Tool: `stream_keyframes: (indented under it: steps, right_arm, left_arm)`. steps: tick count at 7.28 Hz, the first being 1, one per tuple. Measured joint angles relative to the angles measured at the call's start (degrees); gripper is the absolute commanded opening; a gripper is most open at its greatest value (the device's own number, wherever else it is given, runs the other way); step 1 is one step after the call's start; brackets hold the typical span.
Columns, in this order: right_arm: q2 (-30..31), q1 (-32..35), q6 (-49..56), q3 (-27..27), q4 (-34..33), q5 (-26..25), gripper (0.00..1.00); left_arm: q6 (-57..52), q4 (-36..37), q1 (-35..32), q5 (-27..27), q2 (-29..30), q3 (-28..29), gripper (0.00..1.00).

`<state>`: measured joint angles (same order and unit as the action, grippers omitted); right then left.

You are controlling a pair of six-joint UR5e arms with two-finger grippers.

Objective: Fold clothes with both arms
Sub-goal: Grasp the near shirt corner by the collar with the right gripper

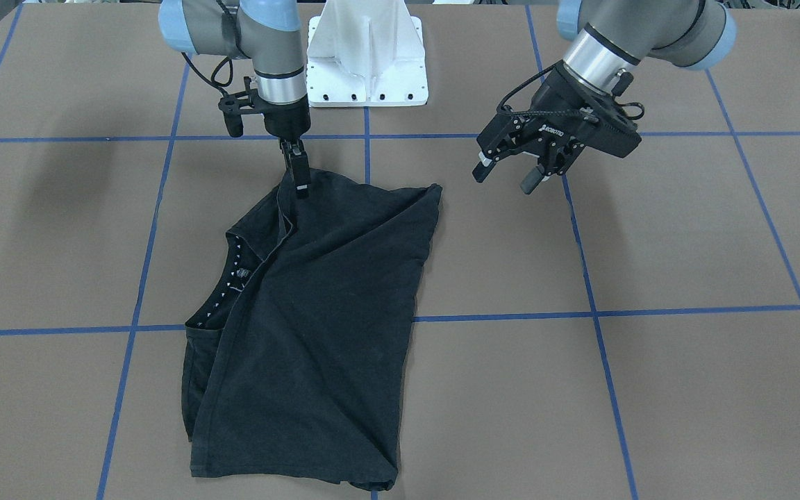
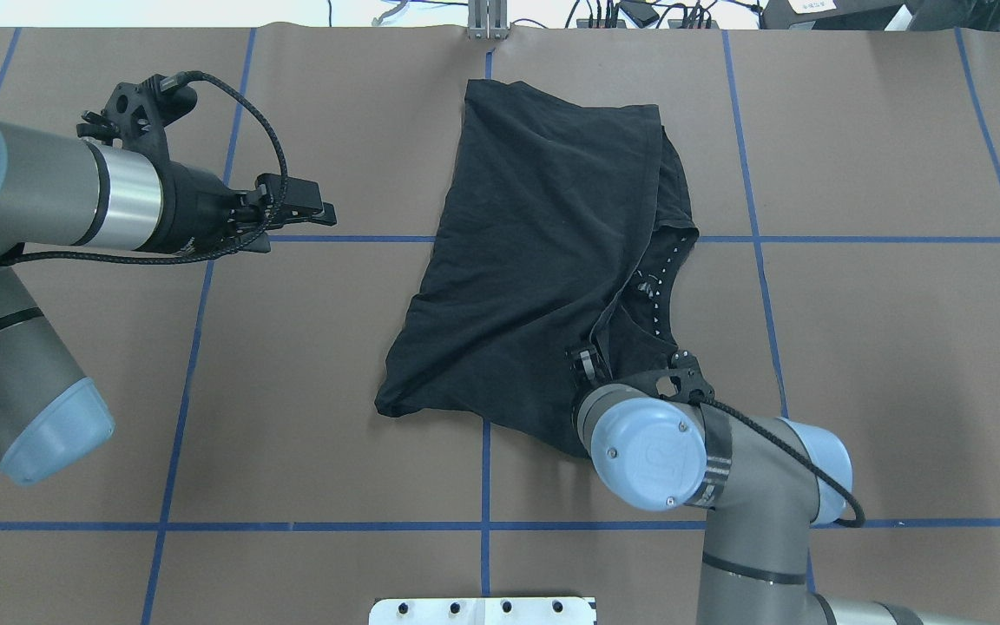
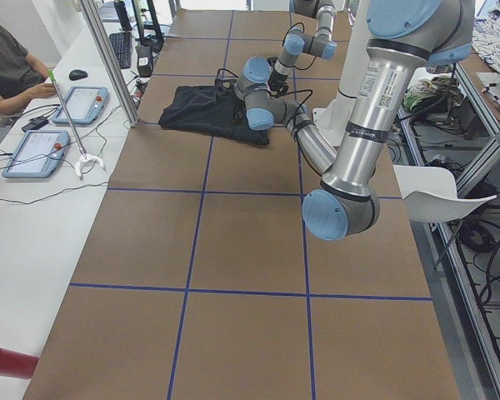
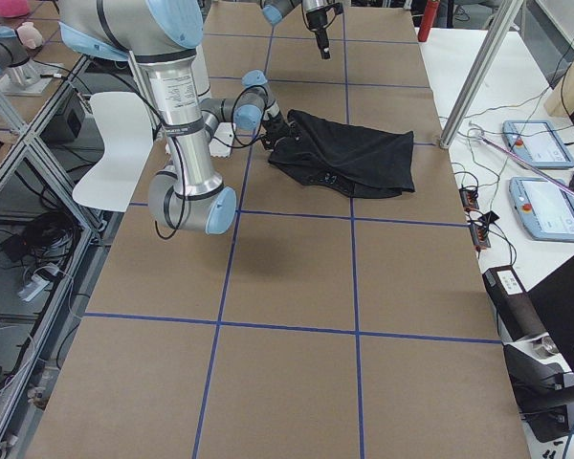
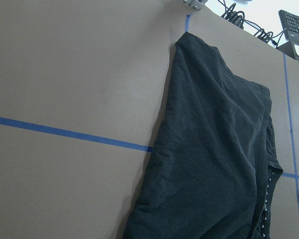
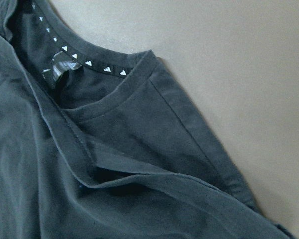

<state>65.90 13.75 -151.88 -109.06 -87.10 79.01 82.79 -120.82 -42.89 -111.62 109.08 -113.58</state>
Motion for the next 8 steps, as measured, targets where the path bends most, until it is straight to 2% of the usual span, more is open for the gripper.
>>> stream_keyframes:
  steps: [4,8]
  right_arm:
    - [2.3,-1.5,6.2,0.6,-2.0,-1.6,0.85]
    - [-0.4,1.0,10.2,2.3,-5.8,-1.4,0.85]
  left_arm:
    - [0.1,1.3,0.0,0.0,0.2,-0.6,0.99]
    - [0.1,1.4,0.0,0.0,0.0,-0.7,0.99]
